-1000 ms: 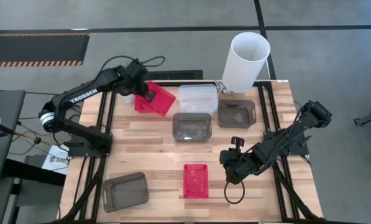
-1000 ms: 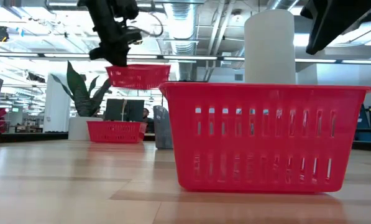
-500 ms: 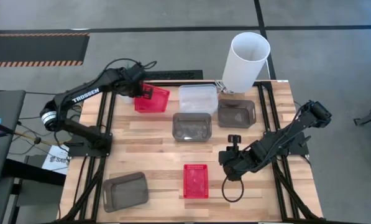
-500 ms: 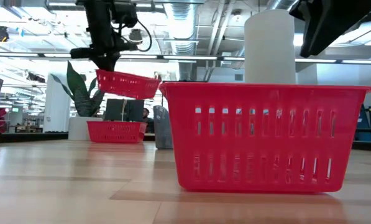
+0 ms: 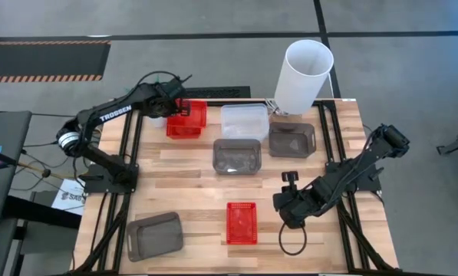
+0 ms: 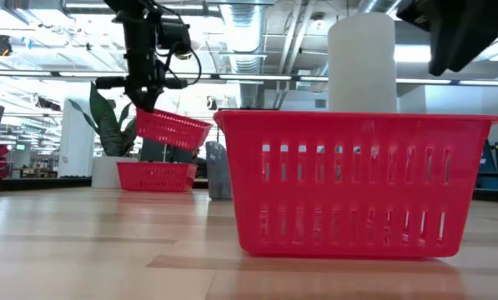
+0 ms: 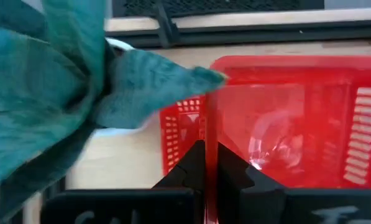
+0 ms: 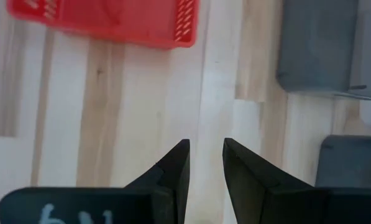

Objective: Stack baskets by color
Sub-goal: Stack the middle left red bin on top of the top red bin

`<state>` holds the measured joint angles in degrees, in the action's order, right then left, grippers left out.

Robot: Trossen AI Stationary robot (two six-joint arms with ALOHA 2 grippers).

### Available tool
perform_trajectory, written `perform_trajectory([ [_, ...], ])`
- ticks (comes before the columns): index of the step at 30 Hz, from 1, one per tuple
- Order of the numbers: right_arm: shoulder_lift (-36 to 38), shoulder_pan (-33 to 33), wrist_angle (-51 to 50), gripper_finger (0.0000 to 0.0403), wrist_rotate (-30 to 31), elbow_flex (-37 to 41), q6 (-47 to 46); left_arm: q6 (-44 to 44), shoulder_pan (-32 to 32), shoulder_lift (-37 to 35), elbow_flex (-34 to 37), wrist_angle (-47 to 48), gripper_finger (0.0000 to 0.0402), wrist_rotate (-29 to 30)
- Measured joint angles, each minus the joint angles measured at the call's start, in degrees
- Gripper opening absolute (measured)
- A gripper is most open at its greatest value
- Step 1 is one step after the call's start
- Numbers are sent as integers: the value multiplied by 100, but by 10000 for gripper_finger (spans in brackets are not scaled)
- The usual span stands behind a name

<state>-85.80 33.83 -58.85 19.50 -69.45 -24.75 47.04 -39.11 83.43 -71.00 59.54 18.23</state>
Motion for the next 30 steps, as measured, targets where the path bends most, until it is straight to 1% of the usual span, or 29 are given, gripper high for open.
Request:
perform_trajectory([
  [2,0,49,-91,116,-6,0,0,54,-36,1,141,-3,0,26],
  [6,0,125,-227,116,-4,4,-2,122,-139,0,506,-301,0,56],
  [13,0,143,-221,116,-4,4,22,-115,-276,-2,957,-1002,0,58],
  [16,0,119,-220,116,-6,4,59,-228,-368,-2,1060,-1104,0,-181],
  [23,0,-42,-197,116,-6,4,89,-374,-403,-2,1136,-1116,1,-195],
  [26,0,-109,-197,116,-7,4,117,-441,-403,-2,1136,-1109,13,-273],
  [30,0,-178,-188,116,-10,4,126,-458,-403,-2,1136,-1093,46,-403],
])
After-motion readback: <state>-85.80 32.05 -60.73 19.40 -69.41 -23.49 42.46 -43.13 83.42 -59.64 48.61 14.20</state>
